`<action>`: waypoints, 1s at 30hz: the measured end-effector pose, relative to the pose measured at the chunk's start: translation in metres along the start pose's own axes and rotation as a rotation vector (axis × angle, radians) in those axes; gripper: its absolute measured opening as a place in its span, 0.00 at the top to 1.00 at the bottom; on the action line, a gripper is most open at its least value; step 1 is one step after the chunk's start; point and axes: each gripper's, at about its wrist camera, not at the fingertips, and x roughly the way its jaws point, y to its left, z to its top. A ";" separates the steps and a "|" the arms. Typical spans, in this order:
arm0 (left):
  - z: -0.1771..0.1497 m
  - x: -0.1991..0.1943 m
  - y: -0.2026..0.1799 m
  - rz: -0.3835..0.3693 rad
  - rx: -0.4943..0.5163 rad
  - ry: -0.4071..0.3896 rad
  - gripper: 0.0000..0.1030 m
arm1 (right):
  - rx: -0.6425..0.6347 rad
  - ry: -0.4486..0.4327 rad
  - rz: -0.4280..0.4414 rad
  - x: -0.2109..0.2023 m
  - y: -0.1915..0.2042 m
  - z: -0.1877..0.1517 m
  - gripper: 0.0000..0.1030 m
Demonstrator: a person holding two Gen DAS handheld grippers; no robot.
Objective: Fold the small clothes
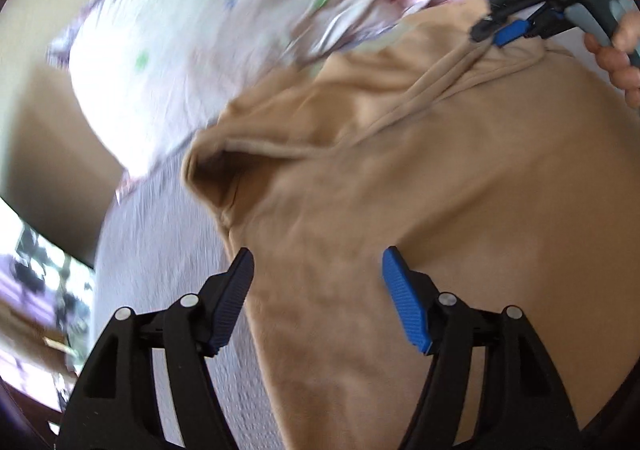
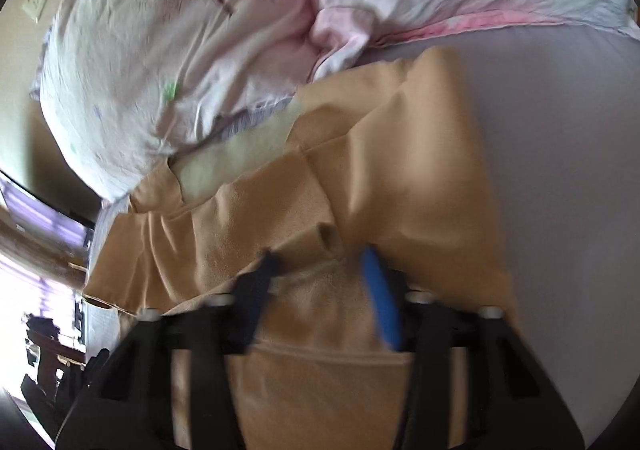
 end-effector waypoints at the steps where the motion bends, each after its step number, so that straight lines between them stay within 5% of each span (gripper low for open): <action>1: 0.000 0.001 0.004 -0.010 -0.015 0.001 0.30 | -0.024 -0.021 -0.009 -0.003 0.004 0.000 0.94; 5: -0.003 0.001 0.012 -0.051 -0.069 0.017 0.28 | 0.009 -0.247 0.023 -0.057 0.006 0.006 0.95; 8: -0.002 0.004 0.016 -0.068 -0.097 0.021 0.27 | 0.067 -0.383 -0.086 -0.097 -0.011 -0.011 0.95; 10: -0.003 0.003 0.018 -0.083 -0.119 0.022 0.26 | 0.071 -0.261 -0.252 -0.084 -0.022 -0.022 0.94; 12: -0.004 0.004 0.021 -0.094 -0.140 0.026 0.25 | 0.127 -0.173 -0.234 -0.077 -0.033 -0.035 0.93; 14: -0.002 0.009 0.025 -0.107 -0.165 0.031 0.26 | 0.126 -0.238 -0.189 -0.092 -0.029 -0.038 0.83; 16: -0.006 0.002 0.027 -0.125 -0.194 0.023 0.26 | 0.100 -0.297 -0.136 -0.103 -0.020 -0.039 0.41; 17: -0.009 -0.001 0.030 -0.129 -0.206 0.011 0.26 | 0.085 -0.310 -0.114 -0.104 -0.016 -0.037 0.33; 19: -0.017 -0.019 0.034 -0.135 -0.232 -0.034 0.26 | 0.041 -0.252 -0.122 -0.082 -0.011 -0.034 0.31; 21: -0.024 -0.035 0.039 -0.157 -0.256 -0.072 0.25 | 0.056 -0.064 -0.165 -0.041 -0.020 -0.024 0.29; 23: -0.041 -0.057 0.051 -0.229 -0.303 -0.116 0.25 | 0.049 -0.062 -0.222 -0.037 -0.031 -0.036 0.30; 26: -0.075 -0.081 0.070 -0.390 -0.367 -0.162 0.21 | 0.095 -0.055 0.035 -0.055 -0.043 -0.061 0.30; 30: -0.135 -0.098 0.090 -0.616 -0.466 -0.188 0.21 | -0.032 -0.115 0.294 -0.114 -0.045 -0.130 0.26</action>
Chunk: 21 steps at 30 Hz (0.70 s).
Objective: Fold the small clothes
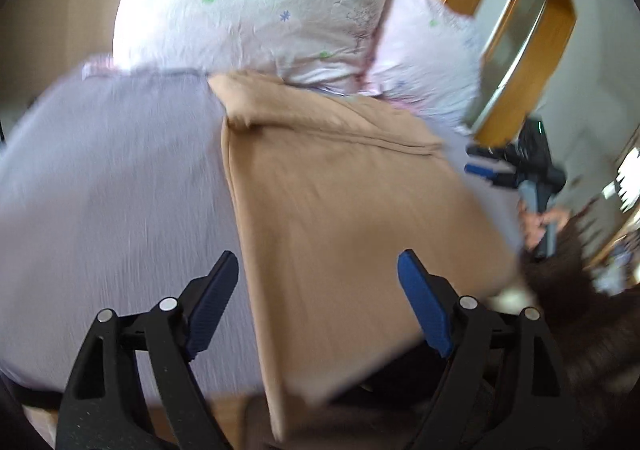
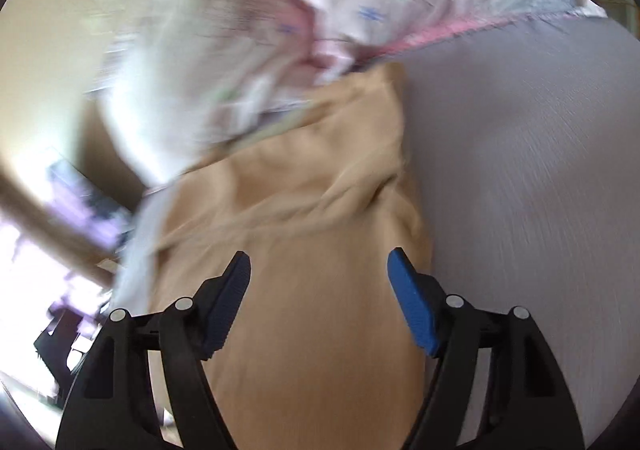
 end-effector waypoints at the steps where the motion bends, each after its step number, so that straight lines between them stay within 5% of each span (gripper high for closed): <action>1: -0.011 -0.007 0.006 -0.028 -0.026 0.005 0.21 | -0.037 -0.002 0.052 -0.017 0.005 -0.020 0.19; 4: -0.039 -0.019 0.021 -0.064 -0.074 0.027 0.20 | -0.116 0.020 0.106 -0.056 -0.003 -0.073 0.15; 8: -0.069 -0.011 0.028 -0.076 -0.094 0.118 0.20 | -0.065 0.092 0.068 -0.076 -0.038 -0.124 0.15; 13: -0.078 0.027 0.029 -0.138 -0.106 0.198 0.22 | 0.031 0.193 0.022 -0.030 -0.074 -0.149 0.15; 17: -0.075 0.057 0.033 -0.211 -0.167 0.218 0.32 | 0.050 0.200 0.117 -0.001 -0.079 -0.146 0.15; 18: -0.075 0.062 0.033 -0.223 -0.181 0.222 0.44 | 0.052 0.196 0.184 0.010 -0.081 -0.143 0.29; 19: -0.075 0.068 0.033 -0.238 -0.205 0.231 0.66 | 0.049 0.202 0.228 0.011 -0.081 -0.142 0.56; 21: -0.079 0.077 0.037 -0.274 -0.280 0.242 0.97 | 0.017 0.216 0.295 0.016 -0.078 -0.144 0.90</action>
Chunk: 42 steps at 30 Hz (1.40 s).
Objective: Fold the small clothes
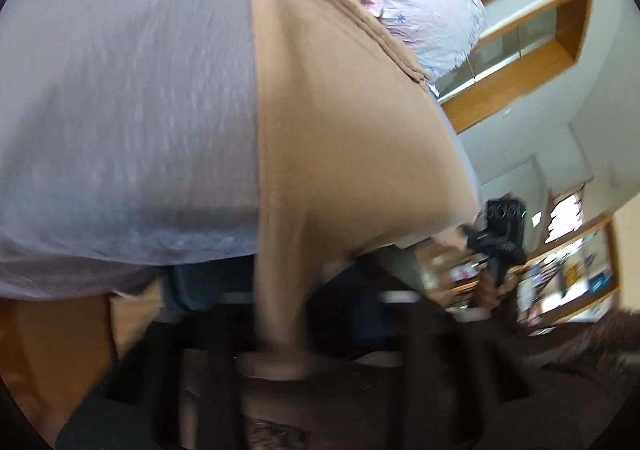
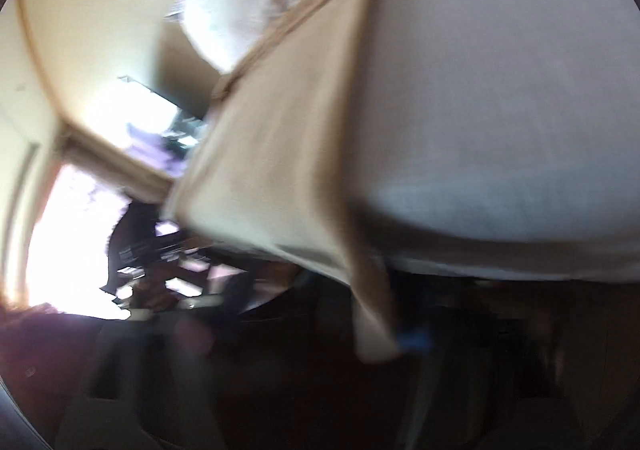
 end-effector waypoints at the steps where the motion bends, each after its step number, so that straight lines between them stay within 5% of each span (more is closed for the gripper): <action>1: -0.002 -0.001 0.003 -0.017 -0.023 -0.008 0.97 | -0.024 -0.005 0.012 0.000 0.003 0.001 0.90; 4: -0.005 -0.015 -0.004 -0.108 -0.050 -0.038 0.97 | -0.102 -0.064 0.070 -0.022 0.024 0.009 0.91; 9: 0.033 -0.063 -0.060 -0.138 0.097 -0.179 0.97 | -0.302 -0.250 0.087 -0.066 0.085 0.062 0.92; 12: 0.095 -0.078 -0.086 -0.102 0.125 -0.307 0.97 | -0.393 -0.399 0.008 -0.085 0.129 0.115 0.92; 16: 0.200 -0.061 -0.086 -0.055 0.056 -0.407 0.97 | -0.347 -0.539 -0.107 -0.064 0.135 0.211 0.92; 22: 0.317 0.026 -0.052 0.182 -0.030 -0.340 0.97 | -0.235 -0.471 -0.410 -0.005 0.097 0.310 0.92; 27: 0.349 0.078 0.010 0.178 -0.256 -0.241 0.96 | 0.064 -0.302 -0.494 0.049 0.019 0.354 0.91; 29: 0.348 0.081 0.019 0.140 -0.283 -0.237 0.95 | 0.118 -0.277 -0.482 0.049 0.009 0.354 0.81; 30: 0.345 0.078 0.020 0.114 -0.287 -0.242 0.95 | 0.126 -0.292 -0.472 0.045 0.012 0.354 0.56; 31: 0.342 0.071 0.021 0.069 -0.295 -0.260 0.94 | 0.117 -0.334 -0.477 0.038 0.017 0.352 0.20; 32: 0.339 0.061 0.021 0.023 -0.307 -0.289 0.91 | 0.095 -0.402 -0.494 0.027 0.026 0.348 0.07; 34: 0.337 0.041 0.024 -0.028 -0.339 -0.349 0.64 | 0.046 -0.493 -0.467 0.008 0.042 0.339 0.01; 36: 0.332 0.021 0.019 0.019 -0.323 -0.382 0.60 | 0.051 -0.464 -0.407 0.003 0.046 0.331 0.01; 39: 0.311 0.008 0.007 0.084 -0.255 -0.332 0.57 | 0.061 -0.347 -0.349 0.014 0.041 0.312 0.01; 42: 0.288 0.008 0.003 0.139 -0.239 -0.271 0.56 | 0.071 -0.214 -0.500 0.037 0.026 0.301 0.01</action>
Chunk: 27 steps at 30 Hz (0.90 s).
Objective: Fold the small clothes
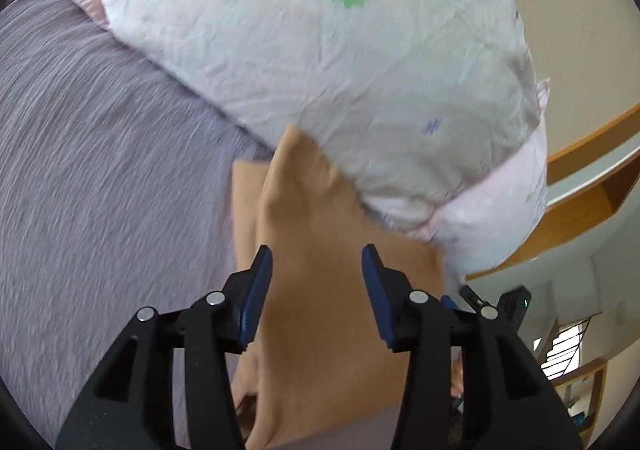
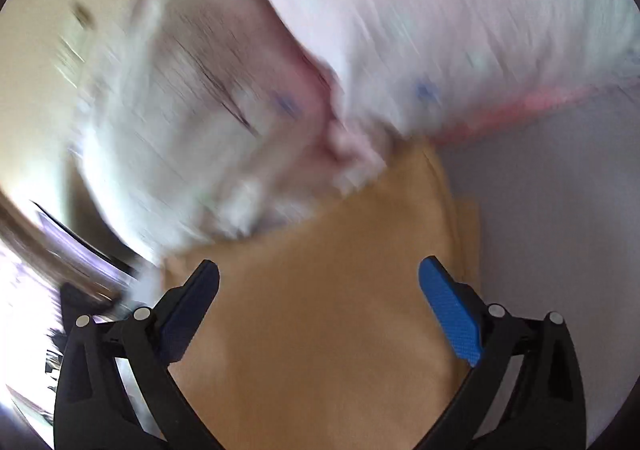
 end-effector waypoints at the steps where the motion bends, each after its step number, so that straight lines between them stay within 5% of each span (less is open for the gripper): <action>1: -0.003 0.002 0.001 0.021 0.002 0.011 0.56 | -0.031 -0.004 -0.010 0.001 -0.001 -0.005 0.01; 5: -0.007 0.007 0.011 0.108 0.017 0.059 0.55 | -0.044 -0.093 0.063 -0.032 -0.004 -0.012 0.01; 9: -0.016 0.027 0.016 0.092 -0.005 0.123 0.48 | -0.039 -0.237 0.194 -0.067 -0.021 -0.027 0.01; 12: -0.020 0.029 0.010 0.103 0.015 0.091 0.42 | -0.003 -0.278 0.236 -0.074 -0.042 -0.039 0.01; 15: -0.026 0.043 0.013 0.085 -0.042 0.124 0.83 | 0.076 -0.263 0.255 -0.077 -0.060 -0.037 0.01; 17: -0.027 0.042 0.010 0.079 -0.063 0.094 0.85 | 0.095 -0.282 0.268 -0.078 -0.060 -0.031 0.01; 23: -0.023 0.021 -0.071 -0.053 0.055 0.017 0.86 | 0.131 -0.329 0.280 -0.076 -0.061 -0.026 0.01; 27: -0.035 0.053 -0.168 -0.171 0.229 0.054 0.83 | 0.133 -0.338 0.248 -0.084 -0.061 -0.026 0.01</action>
